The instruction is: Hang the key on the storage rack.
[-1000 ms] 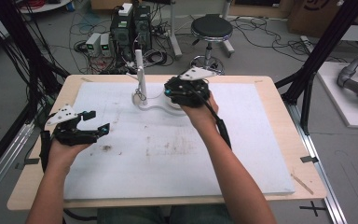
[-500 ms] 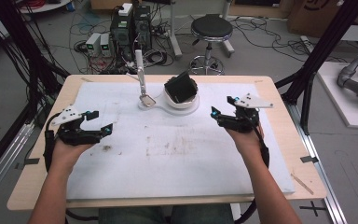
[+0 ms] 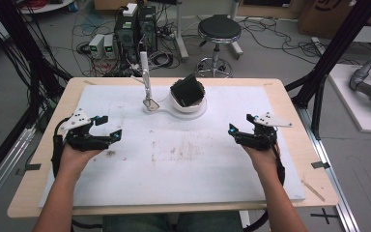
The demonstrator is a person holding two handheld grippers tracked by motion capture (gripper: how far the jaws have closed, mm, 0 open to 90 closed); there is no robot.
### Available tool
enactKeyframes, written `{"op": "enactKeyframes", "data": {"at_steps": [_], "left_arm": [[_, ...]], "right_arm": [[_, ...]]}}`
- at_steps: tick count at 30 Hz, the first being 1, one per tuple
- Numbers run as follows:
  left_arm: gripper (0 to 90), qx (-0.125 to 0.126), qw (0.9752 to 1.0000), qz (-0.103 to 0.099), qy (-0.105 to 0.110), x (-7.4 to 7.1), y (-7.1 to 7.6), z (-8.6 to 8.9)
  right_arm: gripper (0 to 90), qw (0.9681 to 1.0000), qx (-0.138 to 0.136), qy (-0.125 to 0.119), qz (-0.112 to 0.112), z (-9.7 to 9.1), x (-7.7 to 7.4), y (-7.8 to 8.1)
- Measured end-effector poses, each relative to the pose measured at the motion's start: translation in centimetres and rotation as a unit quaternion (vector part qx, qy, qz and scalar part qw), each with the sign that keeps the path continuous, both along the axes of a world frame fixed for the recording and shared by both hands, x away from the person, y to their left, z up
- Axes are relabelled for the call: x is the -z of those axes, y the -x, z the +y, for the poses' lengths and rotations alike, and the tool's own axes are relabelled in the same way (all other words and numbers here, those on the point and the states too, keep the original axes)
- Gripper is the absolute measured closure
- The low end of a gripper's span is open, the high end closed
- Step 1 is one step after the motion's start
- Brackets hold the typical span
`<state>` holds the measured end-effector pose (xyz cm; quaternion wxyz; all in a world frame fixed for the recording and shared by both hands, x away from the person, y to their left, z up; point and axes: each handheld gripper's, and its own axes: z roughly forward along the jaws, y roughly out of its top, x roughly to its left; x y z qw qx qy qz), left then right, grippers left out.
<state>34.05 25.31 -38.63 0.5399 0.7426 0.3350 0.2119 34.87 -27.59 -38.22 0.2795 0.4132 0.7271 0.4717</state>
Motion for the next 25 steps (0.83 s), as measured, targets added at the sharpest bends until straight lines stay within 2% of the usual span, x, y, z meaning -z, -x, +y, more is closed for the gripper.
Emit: {"op": "enactKeyframes", "data": {"at_steps": [5,8,25], "left_arm": [[18.9,0.003,1.0000,-0.001,-0.002,-0.01,0.17,-0.26],[18.9,0.003,1.0000,0.001,-0.001,0.04,0.21,-0.29],[18.9,-0.001,1.0000,0.003,0.001,0.09,0.02,0.04]], "right_arm": [[21.4,0.9998,0.015,0.000,0.010,-0.87,0.64,-0.01],[21.4,0.9997,0.021,-0.004,0.008,-1.12,0.62,0.02],[21.4,0.9997,0.022,0.004,0.011,-0.81,0.73,-0.11]]}}
